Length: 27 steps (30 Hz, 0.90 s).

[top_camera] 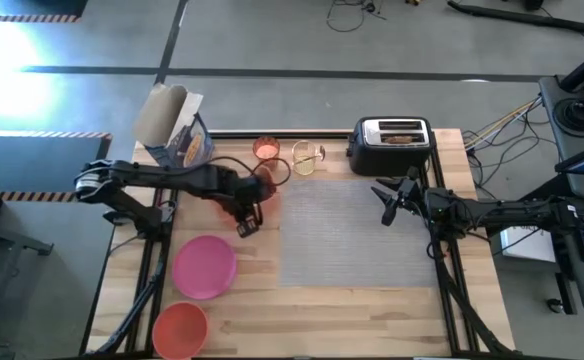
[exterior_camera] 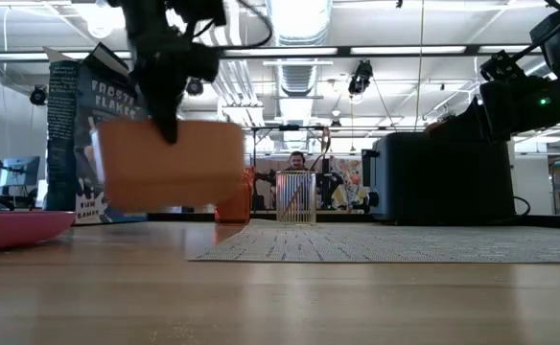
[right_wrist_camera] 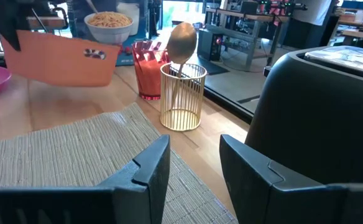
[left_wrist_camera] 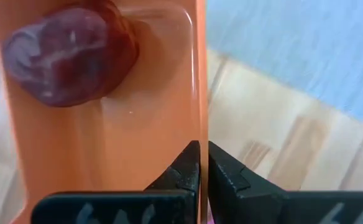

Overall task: Arrange a breakfast setting
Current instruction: Move the orange bin to the bottom right of the table

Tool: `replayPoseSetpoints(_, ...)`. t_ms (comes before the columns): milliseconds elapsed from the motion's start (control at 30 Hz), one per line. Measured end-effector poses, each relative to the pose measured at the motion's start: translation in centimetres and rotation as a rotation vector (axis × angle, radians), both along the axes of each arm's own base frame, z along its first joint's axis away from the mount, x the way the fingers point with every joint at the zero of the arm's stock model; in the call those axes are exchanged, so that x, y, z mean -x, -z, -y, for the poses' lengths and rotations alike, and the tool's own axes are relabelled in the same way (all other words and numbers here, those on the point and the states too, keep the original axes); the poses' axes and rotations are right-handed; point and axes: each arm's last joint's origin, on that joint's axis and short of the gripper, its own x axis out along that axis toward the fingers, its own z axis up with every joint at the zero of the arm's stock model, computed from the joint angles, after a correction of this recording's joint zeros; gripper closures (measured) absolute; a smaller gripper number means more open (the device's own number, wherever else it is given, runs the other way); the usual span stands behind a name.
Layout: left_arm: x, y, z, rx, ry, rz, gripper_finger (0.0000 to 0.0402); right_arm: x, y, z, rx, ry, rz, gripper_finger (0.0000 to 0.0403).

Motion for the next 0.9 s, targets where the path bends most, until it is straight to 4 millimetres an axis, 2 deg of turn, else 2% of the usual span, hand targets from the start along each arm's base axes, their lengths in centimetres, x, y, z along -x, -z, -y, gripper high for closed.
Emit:
replayPoseSetpoints(200,-4.0,-1.2,1.9,-0.04,0.175,0.065,0.0401,0.0,0.0,0.0,0.0,0.0,0.0,0.0273)
replayPoseSetpoints(333,-7.0,-1.1,3.3,-0.074,0.317,0.068,0.0401,0.0,0.0,0.0,0.0,0.0,0.0,0.0273)
replayPoseSetpoints(500,-10.1,0.2,3.7,-0.084,0.363,0.045,0.0401,0.0,0.0,0.0,0.0,0.0,0.0,0.0273)
replayPoseSetpoints(700,-12.4,2.1,4.0,-0.1,0.414,0.03,0.0402,0.0,0.0,0.0,-0.078,0.019,0.05,0.0273)
replayPoseSetpoints(900,-14.5,4.5,4.2,-0.138,0.488,0.091,0.0401,0.0,0.0,0.0,-0.122,0.029,0.08,0.0273)
